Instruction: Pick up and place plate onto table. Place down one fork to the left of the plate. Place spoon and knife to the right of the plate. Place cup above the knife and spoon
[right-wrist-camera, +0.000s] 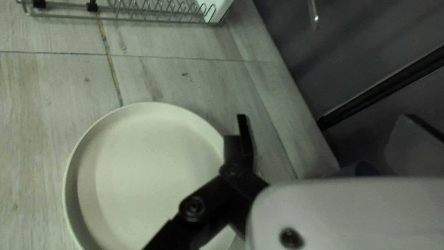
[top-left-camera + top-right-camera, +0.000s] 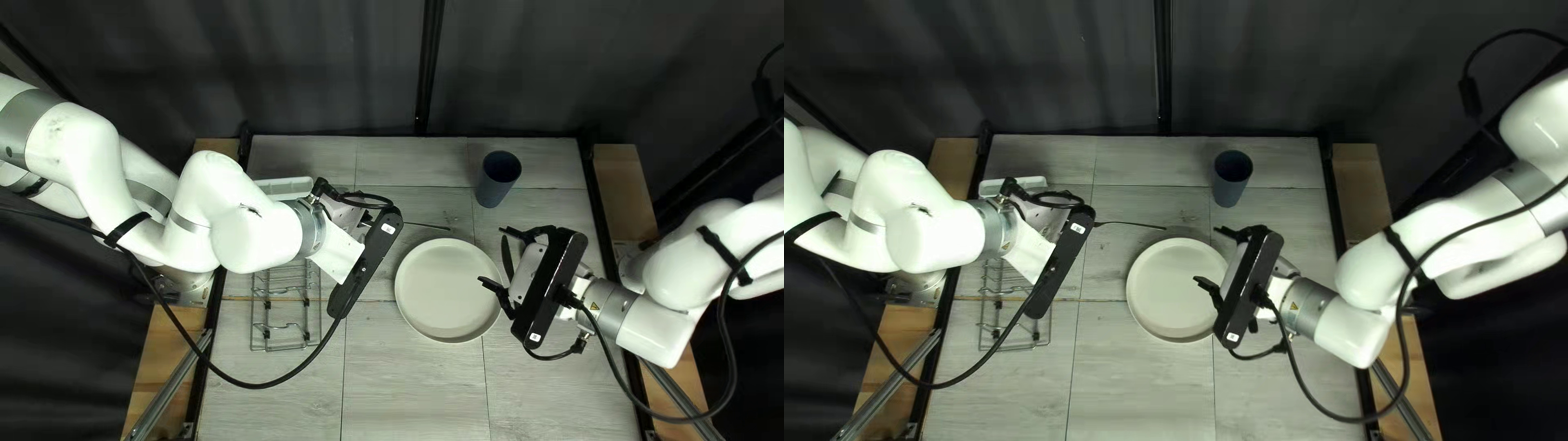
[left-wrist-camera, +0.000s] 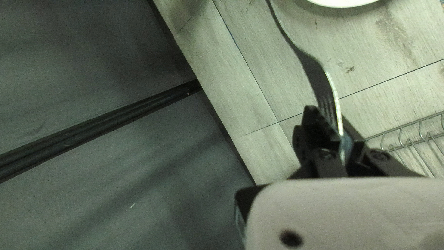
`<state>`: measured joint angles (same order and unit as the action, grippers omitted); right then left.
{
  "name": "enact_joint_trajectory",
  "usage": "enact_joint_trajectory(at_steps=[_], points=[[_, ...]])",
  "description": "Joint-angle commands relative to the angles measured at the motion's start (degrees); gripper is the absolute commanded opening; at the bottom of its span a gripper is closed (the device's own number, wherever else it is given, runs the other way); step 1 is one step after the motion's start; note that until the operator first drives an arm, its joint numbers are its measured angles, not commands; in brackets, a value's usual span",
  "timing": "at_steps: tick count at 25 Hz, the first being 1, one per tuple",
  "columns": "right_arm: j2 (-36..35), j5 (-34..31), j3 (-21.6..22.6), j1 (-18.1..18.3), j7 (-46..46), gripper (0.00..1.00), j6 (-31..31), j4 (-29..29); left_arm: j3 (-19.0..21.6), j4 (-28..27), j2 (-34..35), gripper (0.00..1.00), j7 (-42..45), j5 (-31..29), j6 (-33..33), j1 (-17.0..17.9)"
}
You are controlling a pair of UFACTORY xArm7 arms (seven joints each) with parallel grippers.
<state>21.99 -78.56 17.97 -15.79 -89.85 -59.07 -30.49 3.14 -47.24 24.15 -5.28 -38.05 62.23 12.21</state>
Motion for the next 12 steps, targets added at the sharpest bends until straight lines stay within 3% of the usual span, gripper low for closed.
enact_joint_trajectory(at_steps=[1,7,12], points=[[-1.22,-3.25,1.32,0.46,-3.03,1.00,-2.09,0.52,0.00,0.00,0.00,0.00,0.00,0.00,0.00,0.00],[-2.77,-9.14,2.15,1.36,-8.06,1.00,-3.84,1.80,0.00,0.00,0.00,0.00,0.00,0.00,0.00,0.00],[-6.14,-19.03,0.23,3.95,-12.35,1.00,-2.82,0.51,0.00,0.00,0.00,0.00,0.00,0.00,0.00,0.00]])
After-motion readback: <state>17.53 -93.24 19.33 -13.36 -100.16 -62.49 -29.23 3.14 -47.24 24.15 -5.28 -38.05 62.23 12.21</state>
